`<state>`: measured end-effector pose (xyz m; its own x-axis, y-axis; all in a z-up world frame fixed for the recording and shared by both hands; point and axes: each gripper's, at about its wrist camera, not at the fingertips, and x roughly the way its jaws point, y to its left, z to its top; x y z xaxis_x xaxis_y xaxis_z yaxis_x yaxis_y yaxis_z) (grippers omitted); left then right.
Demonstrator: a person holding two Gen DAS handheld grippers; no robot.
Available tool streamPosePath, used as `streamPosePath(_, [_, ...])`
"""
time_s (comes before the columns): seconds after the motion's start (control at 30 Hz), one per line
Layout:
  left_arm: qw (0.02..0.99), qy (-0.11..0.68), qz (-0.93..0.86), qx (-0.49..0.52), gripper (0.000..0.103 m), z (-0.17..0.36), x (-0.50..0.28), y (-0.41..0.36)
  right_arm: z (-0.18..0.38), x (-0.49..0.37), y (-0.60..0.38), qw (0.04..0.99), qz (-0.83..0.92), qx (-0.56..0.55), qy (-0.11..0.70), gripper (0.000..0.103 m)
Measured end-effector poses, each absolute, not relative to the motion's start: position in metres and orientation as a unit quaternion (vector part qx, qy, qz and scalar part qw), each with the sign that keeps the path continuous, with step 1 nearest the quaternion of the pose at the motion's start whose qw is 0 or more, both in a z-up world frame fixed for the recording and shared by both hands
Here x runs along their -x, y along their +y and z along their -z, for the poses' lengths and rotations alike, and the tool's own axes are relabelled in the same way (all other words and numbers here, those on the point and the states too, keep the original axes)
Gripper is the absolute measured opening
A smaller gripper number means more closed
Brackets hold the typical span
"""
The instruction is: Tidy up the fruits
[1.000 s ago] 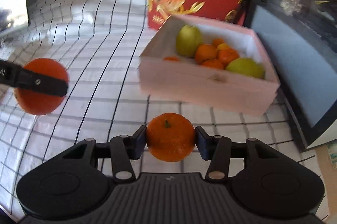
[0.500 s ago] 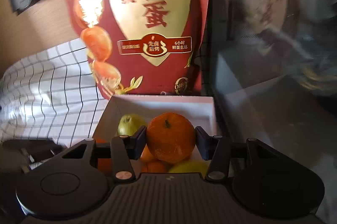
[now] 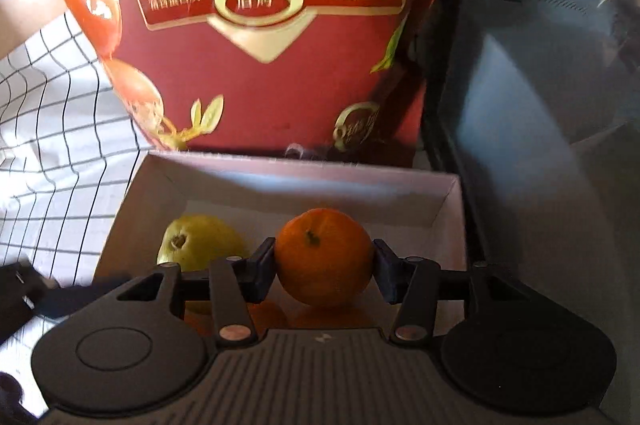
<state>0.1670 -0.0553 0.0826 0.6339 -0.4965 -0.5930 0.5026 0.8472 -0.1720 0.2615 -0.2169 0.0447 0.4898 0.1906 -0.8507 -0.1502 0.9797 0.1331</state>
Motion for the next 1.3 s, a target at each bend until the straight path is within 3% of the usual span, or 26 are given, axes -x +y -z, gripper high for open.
streamPosePath(0.3, [0.924,0.293,0.240,0.052,0.070,-0.095,-0.128,-0.026,-0.072,-0.236,-0.220,0.888,-0.112,-0.053,0.442,0.068])
streamPosePath(0.47, [0.940,0.275,0.191,0.065,0.069,-0.104,-0.077,0.006,-0.104,-0.175,-0.217,0.923,-0.115,-0.025,0.366,0.078])
streamPosePath(0.67, [0.954,0.275,0.110,0.044,0.069,-0.075,-0.012,0.032,-0.111,-0.091,-0.199,0.939,-0.145,0.021,0.311,0.086])
streamPosePath(0.87, [0.941,0.326,0.056,0.066,0.069,-0.030,0.004,0.032,-0.074,-0.035,-0.189,0.931,-0.127,0.037,0.340,0.086])
streamPosePath(1.1, [0.942,0.332,0.040,0.033,0.069,-0.008,-0.007,0.006,-0.022,-0.042,-0.180,0.913,-0.095,0.064,0.392,0.086])
streamPosePath(1.23, [0.945,0.325,0.039,0.000,0.072,-0.002,-0.004,-0.007,-0.010,-0.046,-0.186,0.916,-0.062,0.069,0.390,0.103])
streamPosePath(1.3, [0.947,0.319,0.033,-0.009,0.073,0.001,-0.005,-0.011,-0.009,-0.048,-0.189,0.917,-0.059,0.066,0.389,0.103])
